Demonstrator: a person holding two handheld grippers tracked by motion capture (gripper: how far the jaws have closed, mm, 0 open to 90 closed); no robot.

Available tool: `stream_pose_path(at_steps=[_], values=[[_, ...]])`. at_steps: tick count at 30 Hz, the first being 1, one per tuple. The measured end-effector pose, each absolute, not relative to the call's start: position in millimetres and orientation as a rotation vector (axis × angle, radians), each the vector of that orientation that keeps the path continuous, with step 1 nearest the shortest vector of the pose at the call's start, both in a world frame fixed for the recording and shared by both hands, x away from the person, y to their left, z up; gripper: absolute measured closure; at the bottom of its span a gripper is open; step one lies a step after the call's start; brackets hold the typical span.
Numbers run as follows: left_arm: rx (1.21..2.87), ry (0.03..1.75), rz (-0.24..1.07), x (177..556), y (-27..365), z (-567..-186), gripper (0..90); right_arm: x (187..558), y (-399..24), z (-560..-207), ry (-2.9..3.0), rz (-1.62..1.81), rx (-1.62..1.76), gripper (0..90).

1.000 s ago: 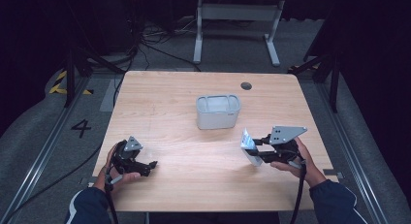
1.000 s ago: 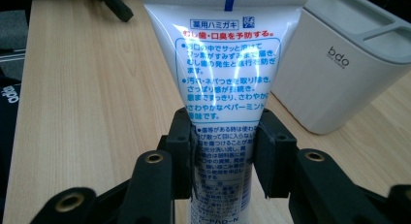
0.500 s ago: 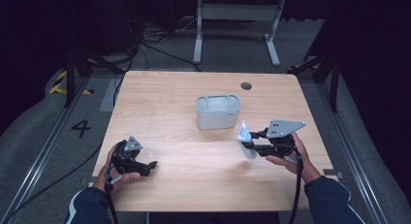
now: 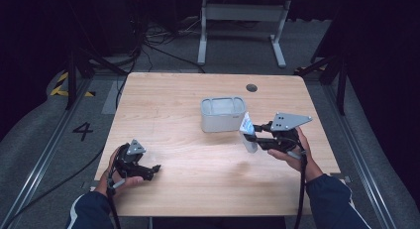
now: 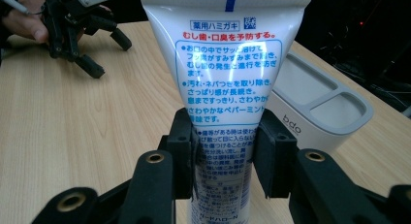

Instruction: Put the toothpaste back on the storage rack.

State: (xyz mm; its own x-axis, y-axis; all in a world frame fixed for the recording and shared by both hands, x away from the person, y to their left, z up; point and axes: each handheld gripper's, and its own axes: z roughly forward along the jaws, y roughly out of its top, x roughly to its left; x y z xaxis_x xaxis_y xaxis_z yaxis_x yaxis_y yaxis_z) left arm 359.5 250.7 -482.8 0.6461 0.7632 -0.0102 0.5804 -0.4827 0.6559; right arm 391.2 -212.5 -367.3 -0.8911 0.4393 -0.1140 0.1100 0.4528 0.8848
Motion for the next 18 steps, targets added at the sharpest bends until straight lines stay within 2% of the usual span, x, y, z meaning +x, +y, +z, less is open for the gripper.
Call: stream_pose_path(at_steps=[18], values=[[2.231, 1.041, 0.375, 359.5, 250.6, -482.8, 0.2, 405.1, -201.2, -348.8, 2.324, 1.469, 0.466, 64.9]])
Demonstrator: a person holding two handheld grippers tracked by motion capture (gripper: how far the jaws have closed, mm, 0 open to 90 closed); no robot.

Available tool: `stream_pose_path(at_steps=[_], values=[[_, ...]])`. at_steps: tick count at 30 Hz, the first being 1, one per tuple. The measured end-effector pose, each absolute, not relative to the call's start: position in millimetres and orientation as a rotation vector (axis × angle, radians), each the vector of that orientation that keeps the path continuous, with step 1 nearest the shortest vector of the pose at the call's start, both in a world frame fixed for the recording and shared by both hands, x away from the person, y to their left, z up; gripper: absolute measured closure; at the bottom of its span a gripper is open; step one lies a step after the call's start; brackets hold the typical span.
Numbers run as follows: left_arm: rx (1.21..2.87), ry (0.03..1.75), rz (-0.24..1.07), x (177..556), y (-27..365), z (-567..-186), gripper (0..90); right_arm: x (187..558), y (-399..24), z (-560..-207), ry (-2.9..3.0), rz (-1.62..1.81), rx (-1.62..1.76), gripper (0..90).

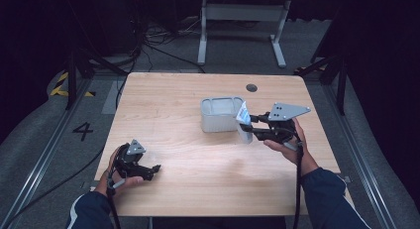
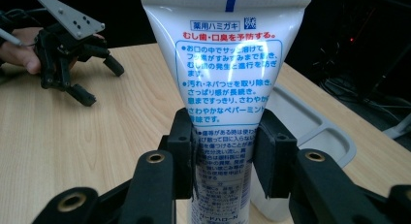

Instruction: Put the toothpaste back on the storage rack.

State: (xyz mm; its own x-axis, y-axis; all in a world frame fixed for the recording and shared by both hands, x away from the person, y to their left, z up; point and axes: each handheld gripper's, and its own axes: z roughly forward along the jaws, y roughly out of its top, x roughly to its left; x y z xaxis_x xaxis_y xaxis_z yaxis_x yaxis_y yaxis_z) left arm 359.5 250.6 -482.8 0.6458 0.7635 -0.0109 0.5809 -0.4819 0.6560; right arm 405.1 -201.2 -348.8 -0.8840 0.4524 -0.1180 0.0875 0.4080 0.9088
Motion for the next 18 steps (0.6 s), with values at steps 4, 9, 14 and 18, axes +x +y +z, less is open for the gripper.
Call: stream_pose_path(at_steps=[4, 9, 14, 18], values=[[2.231, 1.041, 0.375, 359.4, 250.6, -482.8, 0.2, 409.0, -198.5, -340.4, 2.297, 1.495, 0.466, 64.9], [2.232, 1.041, 0.375, 359.5, 250.6, -482.8, 0.2, 412.9, -194.0, -335.2, 2.283, 1.503, 0.464, 64.9], [2.231, 1.040, 0.375, 359.5, 250.6, -482.8, 0.2, 418.0, -190.7, -328.3, 2.258, 1.526, 0.464, 64.9], [2.231, 1.040, 0.376, 359.5, 250.6, -482.8, 0.2, 423.7, -187.5, -324.2, 2.242, 1.533, 0.470, 64.9]])
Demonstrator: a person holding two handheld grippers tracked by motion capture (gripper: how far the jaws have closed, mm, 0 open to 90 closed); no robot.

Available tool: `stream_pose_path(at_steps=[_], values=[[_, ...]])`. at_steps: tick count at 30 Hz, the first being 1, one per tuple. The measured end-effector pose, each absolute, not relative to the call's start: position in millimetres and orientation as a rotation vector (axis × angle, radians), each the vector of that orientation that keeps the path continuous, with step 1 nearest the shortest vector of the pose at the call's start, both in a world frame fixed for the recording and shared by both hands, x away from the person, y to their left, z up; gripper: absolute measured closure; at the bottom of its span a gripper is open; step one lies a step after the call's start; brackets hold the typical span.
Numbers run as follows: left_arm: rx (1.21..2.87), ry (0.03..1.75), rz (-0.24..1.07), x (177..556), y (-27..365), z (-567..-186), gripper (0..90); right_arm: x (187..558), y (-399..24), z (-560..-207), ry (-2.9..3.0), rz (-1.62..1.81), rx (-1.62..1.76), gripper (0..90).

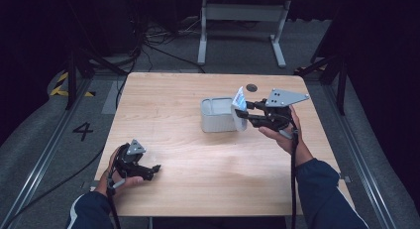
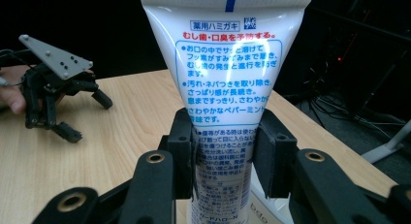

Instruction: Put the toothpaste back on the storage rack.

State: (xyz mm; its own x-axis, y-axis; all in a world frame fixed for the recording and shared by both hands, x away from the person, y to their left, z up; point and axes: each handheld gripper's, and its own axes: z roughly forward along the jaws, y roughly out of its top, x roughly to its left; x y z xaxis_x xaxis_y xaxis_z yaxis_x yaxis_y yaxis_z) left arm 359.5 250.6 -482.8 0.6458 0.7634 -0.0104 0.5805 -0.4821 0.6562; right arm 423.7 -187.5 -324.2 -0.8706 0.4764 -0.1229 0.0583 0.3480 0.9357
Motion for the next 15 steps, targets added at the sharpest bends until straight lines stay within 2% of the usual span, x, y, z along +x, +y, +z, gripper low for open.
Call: stream_pose_path(at_steps=[15], values=[[2.231, 1.041, 0.375, 359.5, 250.6, -482.8, 0.2, 443.5, -178.3, -317.2, 2.200, 1.546, 0.513, 64.9]])
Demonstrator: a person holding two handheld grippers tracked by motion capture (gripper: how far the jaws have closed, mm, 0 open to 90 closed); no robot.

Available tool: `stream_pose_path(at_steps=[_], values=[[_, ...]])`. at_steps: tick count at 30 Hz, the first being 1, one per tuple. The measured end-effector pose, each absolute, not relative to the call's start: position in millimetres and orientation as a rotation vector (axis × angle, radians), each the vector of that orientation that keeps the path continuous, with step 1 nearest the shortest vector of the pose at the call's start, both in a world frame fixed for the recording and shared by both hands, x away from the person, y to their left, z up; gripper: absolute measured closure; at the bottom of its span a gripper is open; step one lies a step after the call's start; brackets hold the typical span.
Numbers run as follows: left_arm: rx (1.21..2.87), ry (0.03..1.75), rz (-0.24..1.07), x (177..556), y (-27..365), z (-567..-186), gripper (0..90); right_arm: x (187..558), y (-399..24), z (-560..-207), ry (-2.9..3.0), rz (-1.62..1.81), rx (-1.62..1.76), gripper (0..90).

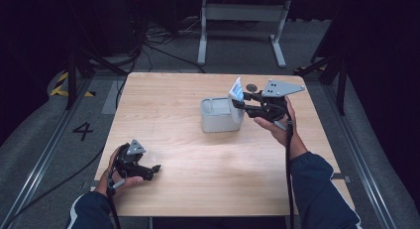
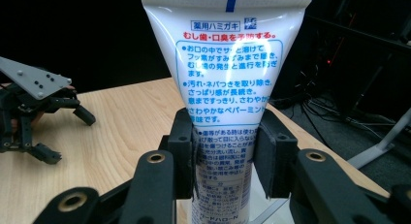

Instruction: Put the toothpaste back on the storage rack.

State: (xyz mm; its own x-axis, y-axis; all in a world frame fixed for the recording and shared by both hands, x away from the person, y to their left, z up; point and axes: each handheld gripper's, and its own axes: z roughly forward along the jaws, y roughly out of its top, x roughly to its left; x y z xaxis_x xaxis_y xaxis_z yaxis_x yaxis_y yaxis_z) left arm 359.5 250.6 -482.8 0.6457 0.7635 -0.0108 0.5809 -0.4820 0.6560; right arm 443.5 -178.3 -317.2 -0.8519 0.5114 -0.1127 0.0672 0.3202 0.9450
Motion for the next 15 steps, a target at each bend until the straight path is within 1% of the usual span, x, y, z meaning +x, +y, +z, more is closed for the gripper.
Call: stream_pose_path(at_steps=[15], values=[[2.231, 1.039, 0.375, 359.6, 250.6, -482.9, 0.2, 463.5, -172.9, -313.8, 2.166, 1.548, 0.570, 64.9]])
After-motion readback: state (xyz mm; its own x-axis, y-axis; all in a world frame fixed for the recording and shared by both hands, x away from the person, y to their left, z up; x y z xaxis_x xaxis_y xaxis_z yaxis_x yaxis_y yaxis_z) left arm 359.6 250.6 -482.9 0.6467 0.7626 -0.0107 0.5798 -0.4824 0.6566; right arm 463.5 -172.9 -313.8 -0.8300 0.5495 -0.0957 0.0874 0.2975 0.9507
